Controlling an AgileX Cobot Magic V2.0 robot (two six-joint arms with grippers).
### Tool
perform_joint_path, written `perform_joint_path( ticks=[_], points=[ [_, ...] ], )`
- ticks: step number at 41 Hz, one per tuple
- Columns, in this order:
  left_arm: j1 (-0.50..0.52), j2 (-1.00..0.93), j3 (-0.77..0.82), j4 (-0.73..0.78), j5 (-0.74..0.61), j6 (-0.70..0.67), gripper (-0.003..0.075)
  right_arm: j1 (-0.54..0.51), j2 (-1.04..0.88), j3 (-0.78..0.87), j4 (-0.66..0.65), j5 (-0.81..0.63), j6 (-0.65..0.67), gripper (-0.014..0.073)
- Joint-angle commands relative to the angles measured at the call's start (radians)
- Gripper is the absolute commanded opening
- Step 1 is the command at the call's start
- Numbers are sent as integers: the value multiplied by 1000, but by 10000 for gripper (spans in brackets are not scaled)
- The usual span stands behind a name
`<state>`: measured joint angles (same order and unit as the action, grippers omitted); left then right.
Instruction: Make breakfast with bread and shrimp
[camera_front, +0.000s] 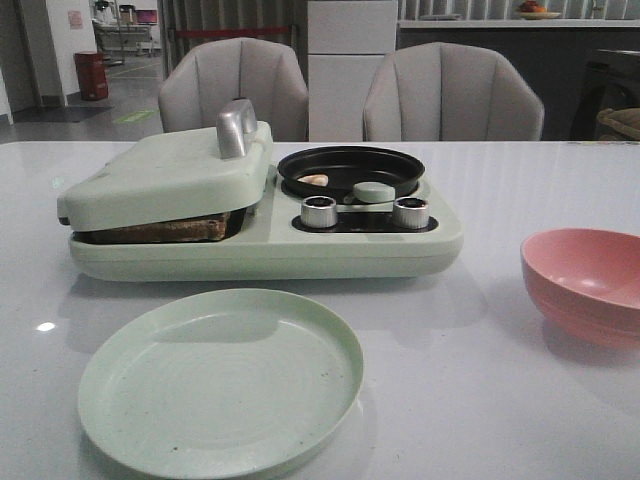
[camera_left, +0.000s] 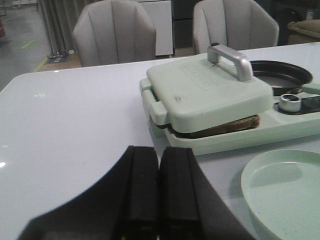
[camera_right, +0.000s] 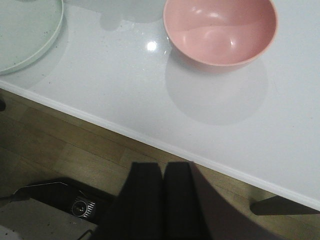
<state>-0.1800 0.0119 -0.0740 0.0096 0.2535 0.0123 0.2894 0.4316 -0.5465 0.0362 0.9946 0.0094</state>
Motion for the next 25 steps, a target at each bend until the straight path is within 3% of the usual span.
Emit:
perform_joint_path(
  ticks=[1,6,25],
  points=[
    [23,-26,43,-21,-182,-22,100,0,3,-25,-2,-58,0,7],
    [23,-36,105,-39,-269,-23,100,0,3,-25,-2,-58,0,7],
    [57,-36,105,-39,-276,-23,99,0,2,-25,-2,-59,0,7]
  ],
)
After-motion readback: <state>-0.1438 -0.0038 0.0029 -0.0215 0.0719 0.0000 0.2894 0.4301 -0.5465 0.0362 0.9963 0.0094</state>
